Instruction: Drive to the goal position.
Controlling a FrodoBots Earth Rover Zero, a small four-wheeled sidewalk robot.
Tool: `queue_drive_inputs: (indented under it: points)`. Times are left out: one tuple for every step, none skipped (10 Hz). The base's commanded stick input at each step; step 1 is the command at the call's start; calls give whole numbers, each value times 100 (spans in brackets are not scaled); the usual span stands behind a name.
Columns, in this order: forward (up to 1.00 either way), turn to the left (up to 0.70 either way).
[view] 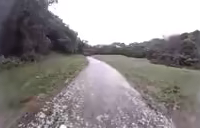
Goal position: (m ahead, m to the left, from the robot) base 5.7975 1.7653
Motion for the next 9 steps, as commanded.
queue_drive_inputs:
  points:
    - [100, 0]
    - [100, 0]
    - [100, 0]
    - [100, 0]
    - [100, 0]
    - [100, 0]
    - [100, 0]
    - [100, 0]
    - [100, 0]
